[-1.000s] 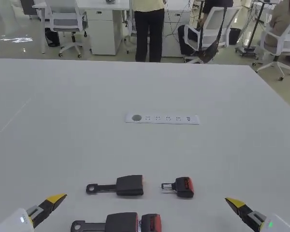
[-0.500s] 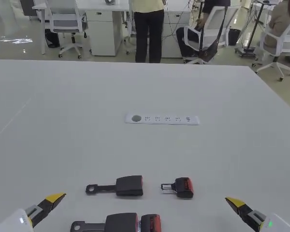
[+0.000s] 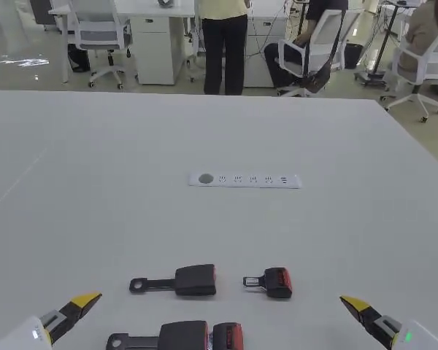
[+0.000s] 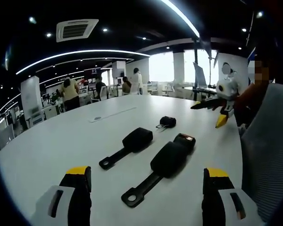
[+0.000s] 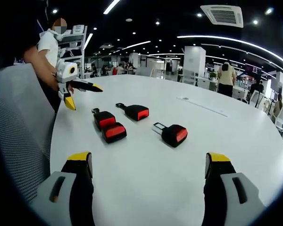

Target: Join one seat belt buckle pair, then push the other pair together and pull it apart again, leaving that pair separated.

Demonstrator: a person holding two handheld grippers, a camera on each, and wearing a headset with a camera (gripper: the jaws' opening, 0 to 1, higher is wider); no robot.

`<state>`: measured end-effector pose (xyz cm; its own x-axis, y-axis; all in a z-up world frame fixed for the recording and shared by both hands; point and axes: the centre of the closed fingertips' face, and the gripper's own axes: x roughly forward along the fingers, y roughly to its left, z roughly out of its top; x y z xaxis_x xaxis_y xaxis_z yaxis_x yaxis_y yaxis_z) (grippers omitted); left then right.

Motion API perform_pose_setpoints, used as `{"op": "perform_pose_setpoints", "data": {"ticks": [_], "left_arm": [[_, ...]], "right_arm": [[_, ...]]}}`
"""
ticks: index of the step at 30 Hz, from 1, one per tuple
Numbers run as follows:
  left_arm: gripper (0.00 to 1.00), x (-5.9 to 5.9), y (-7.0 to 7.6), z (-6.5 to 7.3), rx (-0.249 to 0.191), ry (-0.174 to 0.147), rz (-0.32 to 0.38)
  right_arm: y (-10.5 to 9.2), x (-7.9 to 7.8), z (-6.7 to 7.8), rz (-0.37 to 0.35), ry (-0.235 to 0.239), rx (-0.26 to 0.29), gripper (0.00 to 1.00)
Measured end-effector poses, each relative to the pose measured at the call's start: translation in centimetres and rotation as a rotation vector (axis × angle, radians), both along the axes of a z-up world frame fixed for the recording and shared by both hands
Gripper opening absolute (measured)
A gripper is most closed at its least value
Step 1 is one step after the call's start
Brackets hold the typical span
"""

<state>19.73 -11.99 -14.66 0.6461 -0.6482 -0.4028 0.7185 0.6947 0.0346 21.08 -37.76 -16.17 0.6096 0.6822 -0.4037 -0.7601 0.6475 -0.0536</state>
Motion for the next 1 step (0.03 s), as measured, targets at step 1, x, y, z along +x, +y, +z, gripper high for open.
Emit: {"op": "perform_pose_setpoints", "data": {"ticks": [1], "left_arm": [[1.00,-0.01,0.03,-0.05,0.003,0.000,-0.001]], "right_arm": [[0.01,-0.01,0.01,0.000,-0.001,-0.001,1.00]]}}
